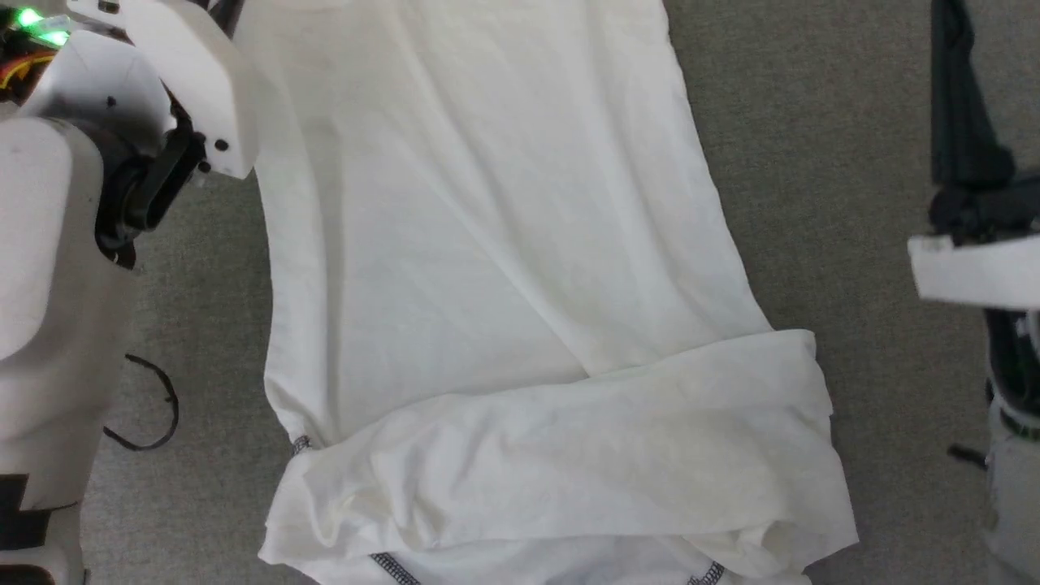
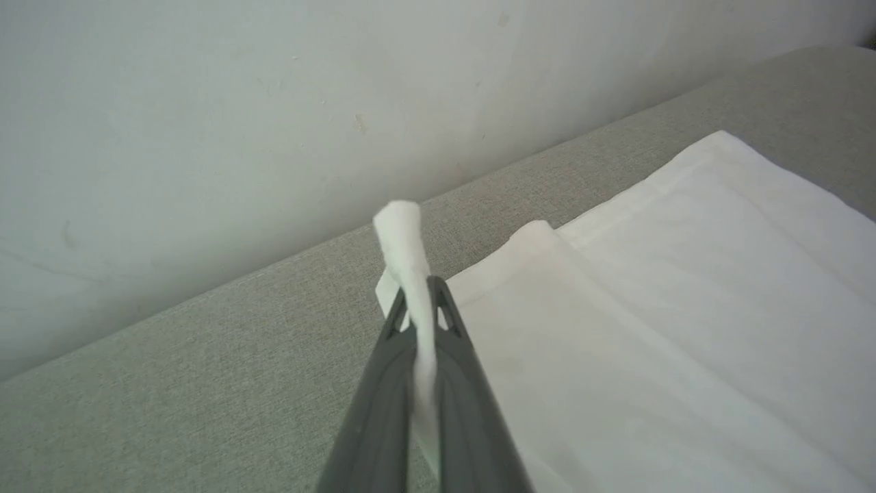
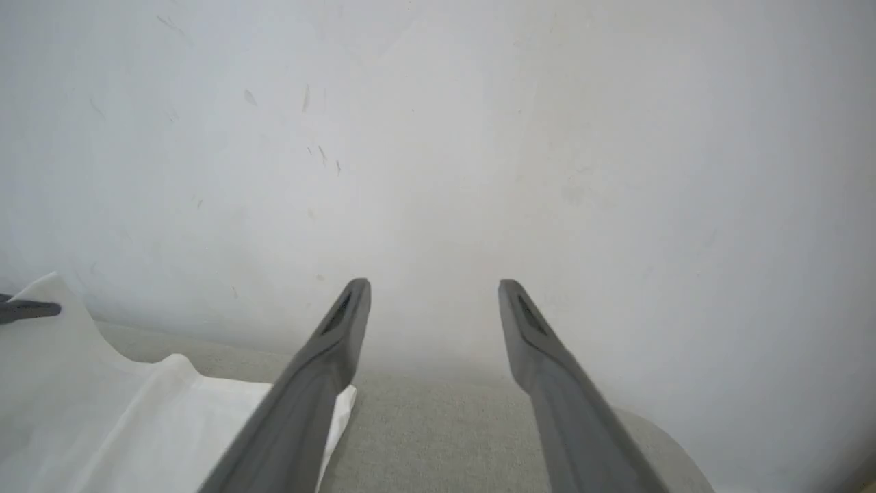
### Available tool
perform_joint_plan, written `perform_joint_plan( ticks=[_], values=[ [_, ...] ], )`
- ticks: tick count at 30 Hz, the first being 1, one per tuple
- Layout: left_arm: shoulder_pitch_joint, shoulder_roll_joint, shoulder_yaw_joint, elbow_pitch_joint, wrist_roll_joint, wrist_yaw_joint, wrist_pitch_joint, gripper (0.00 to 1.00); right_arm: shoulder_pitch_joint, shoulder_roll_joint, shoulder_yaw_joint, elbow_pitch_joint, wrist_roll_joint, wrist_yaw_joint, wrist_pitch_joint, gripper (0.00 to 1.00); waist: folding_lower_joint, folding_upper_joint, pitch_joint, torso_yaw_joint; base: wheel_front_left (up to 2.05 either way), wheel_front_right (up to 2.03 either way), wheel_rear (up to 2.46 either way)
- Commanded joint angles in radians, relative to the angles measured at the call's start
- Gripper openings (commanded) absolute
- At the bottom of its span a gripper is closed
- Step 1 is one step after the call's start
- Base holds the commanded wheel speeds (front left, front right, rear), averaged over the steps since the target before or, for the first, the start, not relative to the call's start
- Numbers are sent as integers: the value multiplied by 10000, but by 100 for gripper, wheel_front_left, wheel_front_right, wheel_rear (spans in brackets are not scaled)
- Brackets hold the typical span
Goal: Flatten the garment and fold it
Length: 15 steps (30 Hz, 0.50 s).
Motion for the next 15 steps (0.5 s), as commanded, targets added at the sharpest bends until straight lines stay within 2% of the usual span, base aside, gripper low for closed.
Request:
perform_joint_plan(
  ticks=[1, 6, 8, 10, 12, 15],
  values=[
    [168, 3, 75, -65, -112, 92, -139, 0, -1167, -245, 149, -98, 414, -7, 806, 100, 1, 0, -164, 320, 0, 0, 0],
    [82, -127, 66, -207, -198, 99, -316, 0, -3454, -1042, 697, 1009, 1030, -7, 3344, 100, 1, 0, 83, 765, 0, 0, 0],
    [10, -192, 44, -240, -208, 103, -384, 0, -4207, -847, 589, 1826, 1449, -7, 4153, 100, 1, 0, 257, 944, 0, 0, 0],
    [-77, -254, 21, -253, -211, 109, -444, 0, -4780, -969, 720, 2659, 1401, -7, 4965, 100, 1, 0, 459, 1114, 0, 0, 0],
    [-120, -285, 3, -258, -212, 105, -473, 0, -5038, -911, 666, 3047, 1419, -7, 5252, 100, 1, 0, 562, 1195, 0, 0, 0],
    [-309, -403, -73, -225, -206, 87, -576, 0, -5851, -694, 496, 4435, 1129, -7, 6249, 100, 1, 0, 985, 1475, 0, 0, 0]
  ],
)
